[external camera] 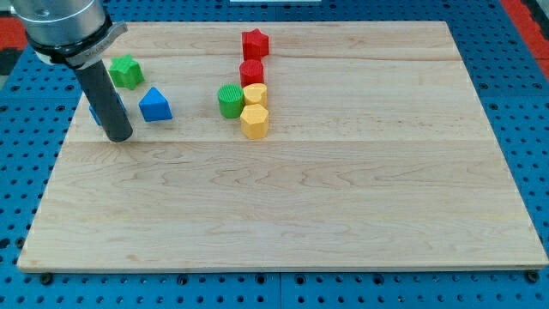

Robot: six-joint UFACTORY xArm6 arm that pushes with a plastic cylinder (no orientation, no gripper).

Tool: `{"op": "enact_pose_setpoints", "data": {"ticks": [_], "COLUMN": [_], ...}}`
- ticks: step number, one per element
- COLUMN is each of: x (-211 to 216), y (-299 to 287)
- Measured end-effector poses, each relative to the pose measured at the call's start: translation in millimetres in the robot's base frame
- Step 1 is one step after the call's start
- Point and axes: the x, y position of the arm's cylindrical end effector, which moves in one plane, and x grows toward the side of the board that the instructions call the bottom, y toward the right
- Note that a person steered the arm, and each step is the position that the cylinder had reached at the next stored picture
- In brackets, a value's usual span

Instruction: Slide the blue triangle slightly down

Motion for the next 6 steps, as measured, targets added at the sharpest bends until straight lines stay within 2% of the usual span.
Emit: {"op": "enact_pose_setpoints", "data": {"ticks": [1, 2, 3, 5, 6], "x": [-44, -65, -62, -34, -24], "y": [7, 36, 82, 43, 85]}}
